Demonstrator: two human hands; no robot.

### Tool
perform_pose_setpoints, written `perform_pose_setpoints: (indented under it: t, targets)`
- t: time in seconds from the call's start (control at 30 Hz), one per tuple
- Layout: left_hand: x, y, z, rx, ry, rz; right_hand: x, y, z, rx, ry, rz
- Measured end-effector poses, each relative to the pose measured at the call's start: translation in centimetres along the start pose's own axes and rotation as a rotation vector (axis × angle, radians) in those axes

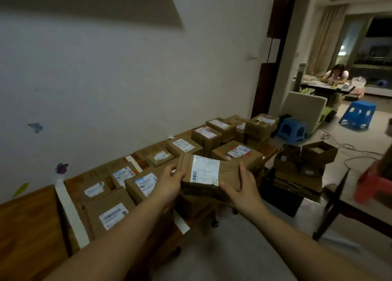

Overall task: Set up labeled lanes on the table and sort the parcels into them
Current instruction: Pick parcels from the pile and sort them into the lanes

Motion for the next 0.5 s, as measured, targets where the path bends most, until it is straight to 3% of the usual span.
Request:
perform_pose_setpoints:
  t: [0.23, 0.37, 0.43, 0.5]
  targets:
    - [-0.6, -3.1, 7.5, 0.006, -0.036, 0.179, -2.1, -0.1, 6.6, 0.081, 0.225, -0.344]
    - [-0.5, -5.1, 13.1, 0.07, -0.061, 0.291, -2.9, -2.4, 10.4, 0.279, 0.341, -0.489]
    - [-0.7, -6.4, 15.4, 0.077, -0.081, 0.312, -3.5, -3.4, 12.3, 0.373, 0.364, -0.568]
    - [-0.8, -7.2, 17.5, 0.043, -0.085, 0.283, -4.0, -3.6, 14.7, 0.353, 0.334, -0.586]
Point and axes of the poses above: each hand's wrist, its own z-axis towards the middle knuckle, its own y-axis out of the back of the hand, x = y × z, the point moved 7 cm from there along z, towards the middle knuckle, and after that the axes turned 6 degrees about -x, right-handed, at the moved point
